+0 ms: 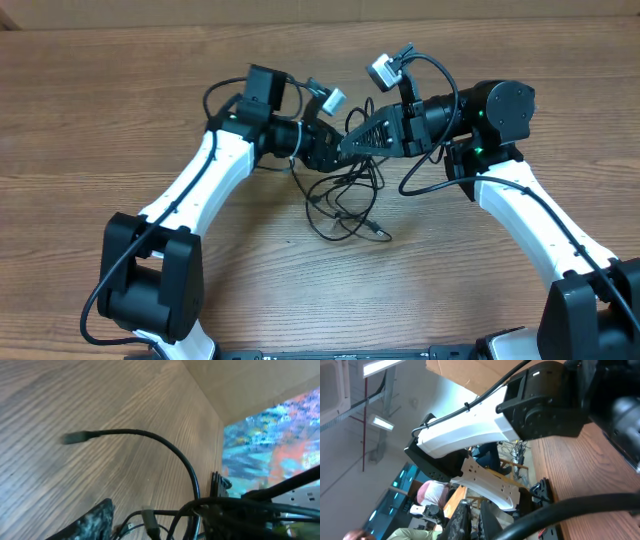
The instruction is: Untangle cables
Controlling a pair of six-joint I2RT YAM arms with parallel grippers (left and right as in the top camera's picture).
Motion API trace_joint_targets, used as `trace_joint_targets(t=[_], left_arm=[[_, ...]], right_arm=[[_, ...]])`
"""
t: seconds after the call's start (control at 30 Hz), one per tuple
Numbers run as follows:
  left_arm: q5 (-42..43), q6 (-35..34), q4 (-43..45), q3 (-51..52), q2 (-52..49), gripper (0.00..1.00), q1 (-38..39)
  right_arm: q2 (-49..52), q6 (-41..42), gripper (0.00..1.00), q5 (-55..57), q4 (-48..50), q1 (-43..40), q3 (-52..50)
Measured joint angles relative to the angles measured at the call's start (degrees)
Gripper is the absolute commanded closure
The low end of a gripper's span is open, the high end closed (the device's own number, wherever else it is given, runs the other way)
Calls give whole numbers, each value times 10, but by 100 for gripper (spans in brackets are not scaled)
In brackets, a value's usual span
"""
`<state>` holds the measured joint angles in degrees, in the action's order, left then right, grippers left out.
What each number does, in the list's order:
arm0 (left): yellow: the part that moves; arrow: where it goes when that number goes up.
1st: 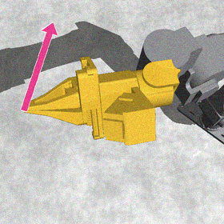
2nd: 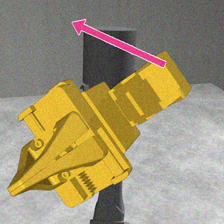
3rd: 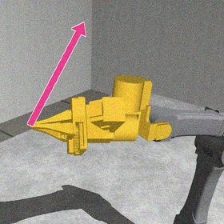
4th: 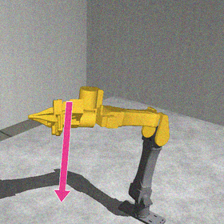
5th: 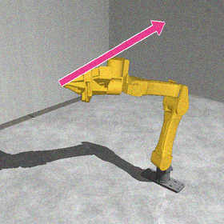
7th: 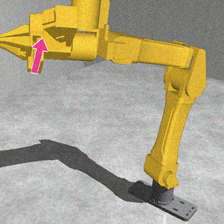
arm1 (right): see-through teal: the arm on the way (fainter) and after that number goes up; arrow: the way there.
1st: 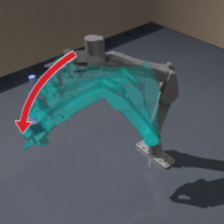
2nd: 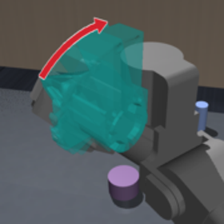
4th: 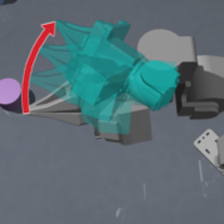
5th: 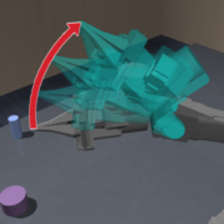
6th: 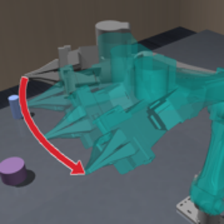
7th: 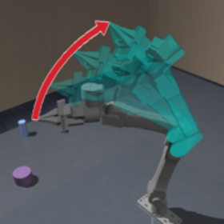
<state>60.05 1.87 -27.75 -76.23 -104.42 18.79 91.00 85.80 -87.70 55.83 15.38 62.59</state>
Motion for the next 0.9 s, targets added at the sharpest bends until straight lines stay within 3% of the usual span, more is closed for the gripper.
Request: trace_joint_targets(t=[0.03, 0.2, 0.3, 0.6, 0.9], left_arm=[[-7, -2, 0, 0, 0, 66, 3], [-71, -28, -6, 0, 0, 83, 11], [-129, -43, -40, 0, 0, 85, 11], [-459, -133, -199, -1, 0, 92, -21], [-520, -153, -238, -1, 0, 95, -150]], right_arm=[[0, 0, 96, 0, 0, 0, 0], [0, 1, 96, 0, 0, 1, 0], [0, 1, 96, 0, -1, 2, 0], [0, 2, 96, 0, -1, 1, 0], [0, -10, 96, -2, -30, -14, 0]])
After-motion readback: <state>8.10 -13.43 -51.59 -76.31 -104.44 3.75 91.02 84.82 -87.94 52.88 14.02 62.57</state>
